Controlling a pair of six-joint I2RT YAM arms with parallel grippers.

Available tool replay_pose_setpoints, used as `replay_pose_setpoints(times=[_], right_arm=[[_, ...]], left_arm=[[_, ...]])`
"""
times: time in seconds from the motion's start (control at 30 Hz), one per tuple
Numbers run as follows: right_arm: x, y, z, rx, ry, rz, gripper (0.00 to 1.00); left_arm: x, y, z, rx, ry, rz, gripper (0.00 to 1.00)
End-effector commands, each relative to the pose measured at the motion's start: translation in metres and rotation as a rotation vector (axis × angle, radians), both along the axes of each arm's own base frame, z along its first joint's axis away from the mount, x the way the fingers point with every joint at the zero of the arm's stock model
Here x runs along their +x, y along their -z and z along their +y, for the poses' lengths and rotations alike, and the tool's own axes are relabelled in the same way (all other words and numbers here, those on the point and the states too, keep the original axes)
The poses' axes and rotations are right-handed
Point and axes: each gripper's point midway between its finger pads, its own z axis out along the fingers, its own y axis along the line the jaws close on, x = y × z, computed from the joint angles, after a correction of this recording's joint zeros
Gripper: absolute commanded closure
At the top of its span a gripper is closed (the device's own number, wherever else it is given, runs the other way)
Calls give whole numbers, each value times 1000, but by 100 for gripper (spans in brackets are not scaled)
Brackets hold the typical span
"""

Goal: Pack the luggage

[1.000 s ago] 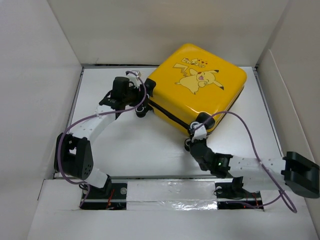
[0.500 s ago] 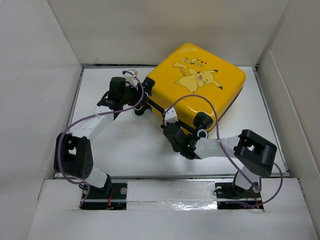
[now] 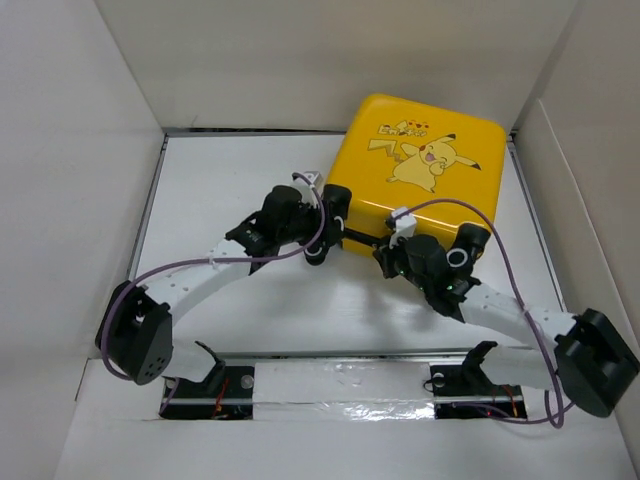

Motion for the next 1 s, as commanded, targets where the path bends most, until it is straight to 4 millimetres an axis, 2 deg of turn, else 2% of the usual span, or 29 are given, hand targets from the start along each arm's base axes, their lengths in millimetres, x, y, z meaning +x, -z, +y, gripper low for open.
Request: replay_pose_setpoints(times=[0.0,0.03,0.07,0.1,0.13,0.17,0.2,0.3,0.33,0.37,0.43,0.47,0.5,0.53,0.6,0.63,0.67,0.73,0.8,0.83,0.87,0.9,0.93,0.97], right_arm=[[-41,-61,36,198,-287,-98,100],[-44,-69,31,211,-289,-122,100],[-48,-69,30,218,-314,-119,100],[-52,-71,31,228,-335,-124,100],[-57,-72,34,242,-360,-118,100],[-62,-75,41,264,-405,-114,100],[-78,-81,56,297,-473,-98,100],[-95,-92,92,357,-569,-105,100],[-111,-97,108,363,-627,-99,100],[-111,-117,120,391,-647,-135,100],[-108,-115,135,387,-661,-128,100],[-108,-128,142,415,-683,-160,100],[-108,-133,146,432,-700,-175,100],[-106,-128,153,440,-710,-162,100],[-111,-141,164,494,-775,-195,100],[-110,-132,171,503,-785,-156,100],[-112,-132,173,499,-799,-148,100],[-109,-127,167,477,-750,-151,100],[-103,-116,145,376,-622,-113,100],[-100,-102,130,320,-563,-94,100],[-96,-99,103,274,-457,-72,100],[-98,-93,88,249,-418,-58,100],[-98,-75,71,219,-367,-26,100],[-99,-78,49,213,-304,-38,100]], left_arm=[[-61,-73,-73,-301,245,-107,100],[-79,-77,-89,-319,285,-109,100],[-85,-82,-97,-345,298,-114,100],[-89,-99,-105,-410,312,-155,100],[-98,-106,-112,-455,327,-141,100],[-100,-111,-113,-487,332,-146,100],[-107,-122,-117,-543,352,-154,100],[-119,-153,-112,-643,379,-211,100],[-122,-159,-109,-665,384,-220,100],[-127,-167,-104,-690,388,-226,100],[-136,-181,-98,-727,417,-252,100],[-141,-189,-89,-751,413,-266,100],[-146,-194,-86,-774,427,-271,100],[-151,-195,-84,-784,442,-263,100],[-162,-197,-77,-820,472,-237,100],[-166,-196,-76,-830,480,-226,100],[-165,-190,-72,-832,473,-216,100],[-164,-187,-70,-830,461,-214,100],[-154,-177,-65,-793,405,-217,100],[-148,-173,-63,-773,393,-231,100],[-139,-166,-57,-756,363,-234,100],[-133,-162,-53,-748,345,-237,100],[-128,-161,-47,-748,329,-244,100],[-118,-159,-38,-748,302,-258,100]])
